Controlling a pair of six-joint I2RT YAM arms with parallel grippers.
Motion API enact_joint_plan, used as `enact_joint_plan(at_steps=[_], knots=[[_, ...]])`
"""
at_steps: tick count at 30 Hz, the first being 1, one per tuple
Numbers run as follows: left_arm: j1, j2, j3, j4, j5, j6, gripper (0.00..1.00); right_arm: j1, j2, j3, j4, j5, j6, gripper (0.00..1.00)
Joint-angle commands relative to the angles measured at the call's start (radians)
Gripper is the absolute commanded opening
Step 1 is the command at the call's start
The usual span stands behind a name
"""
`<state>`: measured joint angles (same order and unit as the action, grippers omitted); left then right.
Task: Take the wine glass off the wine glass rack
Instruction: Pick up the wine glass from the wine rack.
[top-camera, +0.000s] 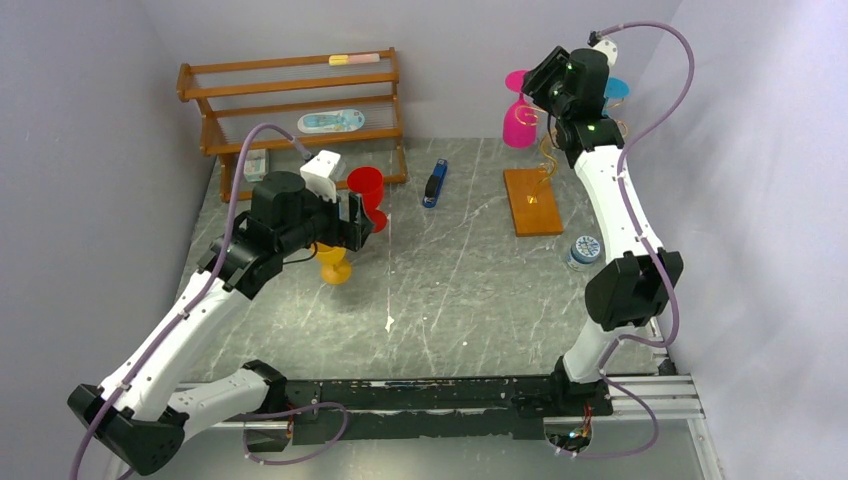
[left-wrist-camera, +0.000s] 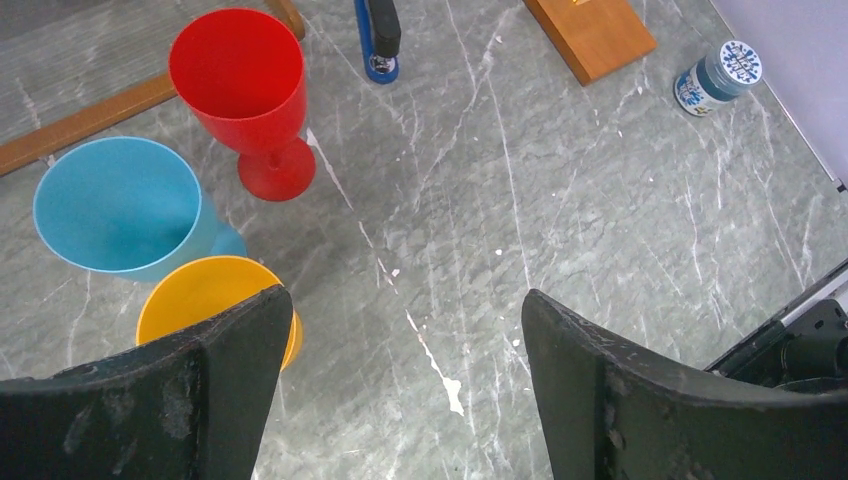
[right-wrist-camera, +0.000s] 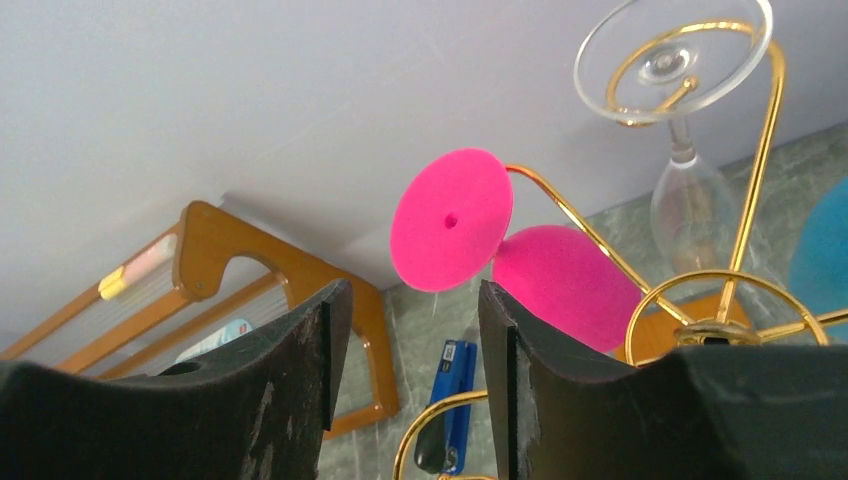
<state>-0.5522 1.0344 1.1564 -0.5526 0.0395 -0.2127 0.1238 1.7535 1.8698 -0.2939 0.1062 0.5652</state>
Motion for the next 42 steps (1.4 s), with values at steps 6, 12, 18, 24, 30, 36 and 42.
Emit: enact_joint_plan(at_steps=[6,12,18,24,30,36,42], knots=[[0.005,-0.013,0.045,-0.045,0.027,0.025,0.89,-0.022,0.076,0.076,0.022,0.051,-0.013,0.51],[0.006,-0.029,0.031,-0.043,0.014,0.018,0.9,-0.034,0.121,0.119,0.002,0.045,-0.013,0.47],[0.005,-0.028,0.03,-0.044,0.019,0.017,0.9,-0.039,0.161,0.167,-0.029,0.016,-0.014,0.45],[0.005,-0.025,0.043,-0.055,0.018,0.015,0.9,-0.042,0.171,0.161,-0.018,0.016,-0.011,0.43],[0.005,-0.029,0.043,-0.049,0.022,0.006,0.9,-0.049,0.18,0.157,-0.015,0.006,0.002,0.43],[0.006,-0.018,0.046,-0.047,0.03,0.007,0.9,-0.058,0.193,0.157,-0.007,-0.036,0.019,0.34],[0.005,-0.011,0.055,-0.049,0.043,0.006,0.9,-0.079,0.194,0.134,0.008,-0.07,0.051,0.32]])
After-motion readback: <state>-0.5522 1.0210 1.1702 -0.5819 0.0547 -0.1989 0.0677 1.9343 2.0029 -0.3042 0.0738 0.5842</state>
